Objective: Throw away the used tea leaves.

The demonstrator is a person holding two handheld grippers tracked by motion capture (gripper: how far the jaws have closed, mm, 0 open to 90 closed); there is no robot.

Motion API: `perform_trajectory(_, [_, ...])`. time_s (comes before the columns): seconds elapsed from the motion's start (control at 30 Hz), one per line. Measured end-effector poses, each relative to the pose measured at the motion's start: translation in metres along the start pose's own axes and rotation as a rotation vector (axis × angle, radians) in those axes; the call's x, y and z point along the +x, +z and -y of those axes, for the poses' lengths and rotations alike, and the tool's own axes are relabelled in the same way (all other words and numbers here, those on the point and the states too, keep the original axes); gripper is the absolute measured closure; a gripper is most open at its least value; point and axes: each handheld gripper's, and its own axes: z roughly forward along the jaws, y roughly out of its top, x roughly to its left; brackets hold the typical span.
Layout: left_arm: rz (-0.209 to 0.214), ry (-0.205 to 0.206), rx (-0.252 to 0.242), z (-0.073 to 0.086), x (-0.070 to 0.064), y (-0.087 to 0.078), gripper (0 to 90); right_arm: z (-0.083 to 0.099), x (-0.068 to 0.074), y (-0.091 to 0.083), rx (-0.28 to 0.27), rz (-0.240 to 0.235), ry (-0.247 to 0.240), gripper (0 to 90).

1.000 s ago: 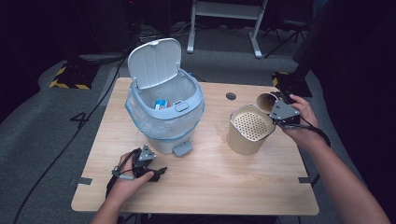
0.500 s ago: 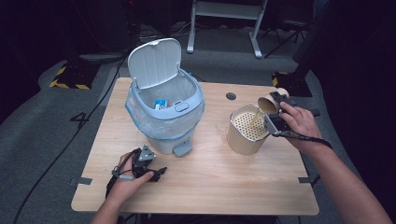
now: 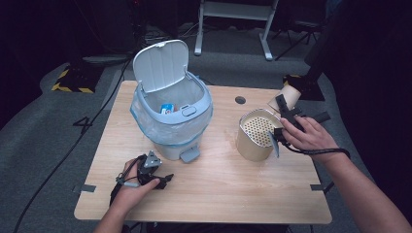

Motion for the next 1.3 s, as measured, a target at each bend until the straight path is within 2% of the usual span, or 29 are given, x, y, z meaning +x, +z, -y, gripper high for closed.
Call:
perform_trajectory(0.03, [0.0, 0.0, 0.0, 0.0, 0.0, 0.0, 20.3, 0.0, -0.001, -0.001, 0.011, 0.021, -0.043, 34.5])
perform_trajectory(0.1, [0.001, 0.0, 0.0, 0.0, 0.0, 0.0, 20.3, -0.001, -0.002, -0.001, 0.014, 0.031, -0.061, 34.5])
perform_trajectory(0.27, [0.0, 0.0, 0.0, 0.0, 0.0, 0.0, 20.3, -0.003, -0.004, -0.001, 0.039, 0.048, -0.157, 34.7])
perform_trajectory(0.3, [0.0, 0.0, 0.0, 0.0, 0.0, 0.0, 20.3, -0.004, -0.003, 0.0, 0.053, 0.046, -0.189, 34.9])
perform_trajectory(0.33, [0.0, 0.0, 0.0, 0.0, 0.0, 0.0, 20.3, -0.004, -0.003, 0.0, 0.053, 0.046, -0.189, 34.9])
perform_trajectory(0.37, [-0.001, 0.0, -0.001, 0.0, 0.0, 0.0, 20.3, -0.005, -0.002, 0.0, 0.065, 0.056, -0.212, 35.2])
perform_trajectory(0.4, [-0.001, 0.0, -0.001, 0.0, 0.0, 0.0, 20.3, -0.005, -0.002, 0.0, 0.065, 0.056, -0.212, 35.2])
perform_trajectory(0.43, [0.001, 0.0, 0.0, 0.0, 0.0, 0.0, 20.3, -0.008, -0.002, -0.001, 0.075, 0.068, -0.244, 35.4])
perform_trajectory(0.53, [-0.001, 0.0, 0.0, 0.0, 0.0, 0.0, 20.3, -0.009, -0.002, -0.001, 0.074, 0.071, -0.268, 35.4])
perform_trajectory(0.6, [0.001, 0.0, 0.0, 0.0, 0.0, 0.0, 20.3, -0.006, -0.003, 0.0, 0.071, 0.067, -0.273, 35.4])
perform_trajectory(0.63, [-0.001, 0.0, 0.0, 0.0, 0.0, 0.0, 20.3, -0.001, -0.004, 0.0, 0.101, 0.078, -0.24, 35.4])
perform_trajectory(0.67, [-0.001, 0.0, 0.0, 0.0, 0.0, 0.0, 20.3, -0.001, -0.004, 0.0, 0.101, 0.078, -0.24, 35.4])
perform_trajectory(0.7, [-0.001, 0.0, 0.0, 0.0, 0.0, 0.0, 20.3, -0.001, -0.004, -0.001, 0.102, 0.076, -0.25, 35.5])
perform_trajectory(0.73, [-0.001, 0.0, 0.0, 0.0, 0.0, 0.0, 20.3, -0.004, -0.002, -0.002, 0.069, 0.069, -0.297, 35.8])
perform_trajectory(0.77, [0.0, 0.0, 0.0, 0.0, 0.0, 0.0, 20.2, -0.004, -0.003, -0.002, 0.062, 0.075, -0.312, 36.1])
perform_trajectory(0.8, [-0.002, 0.003, 0.0, 0.0, 0.0, 0.0, 20.2, -0.001, -0.005, -0.002, 0.085, 0.078, -0.284, 36.2])
perform_trajectory(0.83, [-0.003, 0.003, 0.0, 0.0, 0.0, 0.0, 20.2, -0.003, -0.006, -0.004, 0.079, 0.082, -0.307, 36.4])
perform_trajectory(0.87, [0.0, 0.0, 0.0, 0.0, 0.0, 0.0, 20.2, -0.003, -0.006, -0.004, 0.079, 0.082, -0.307, 36.4])
perform_trajectory(0.9, [-0.002, 0.003, 0.0, 0.0, 0.0, 0.0, 20.2, -0.005, -0.004, -0.004, 0.06, 0.08, -0.333, 36.5])
perform_trajectory(1.0, [-0.001, 0.0, 0.0, 0.0, 0.0, 0.0, 20.2, -0.006, -0.005, -0.005, 0.051, 0.088, -0.356, 36.5])
perform_trajectory(1.03, [-0.002, 0.002, 0.0, 0.0, 0.0, 0.0, 20.2, -0.003, -0.008, -0.005, 0.067, 0.093, -0.328, 36.5])
perform_trajectory(1.07, [-0.002, 0.002, 0.0, 0.0, 0.0, 0.0, 20.1, -0.003, -0.008, -0.005, 0.067, 0.093, -0.328, 36.5])
perform_trajectory(1.13, [0.0, 0.0, 0.0, 0.0, 0.0, 0.0, 20.1, 0.0, -0.011, -0.004, 0.087, 0.099, -0.293, 36.5])
perform_trajectory(1.3, [-0.003, 0.004, 0.0, 0.0, 0.0, 0.0, 20.2, -0.002, -0.012, -0.006, 0.076, 0.105, -0.283, 36.3])
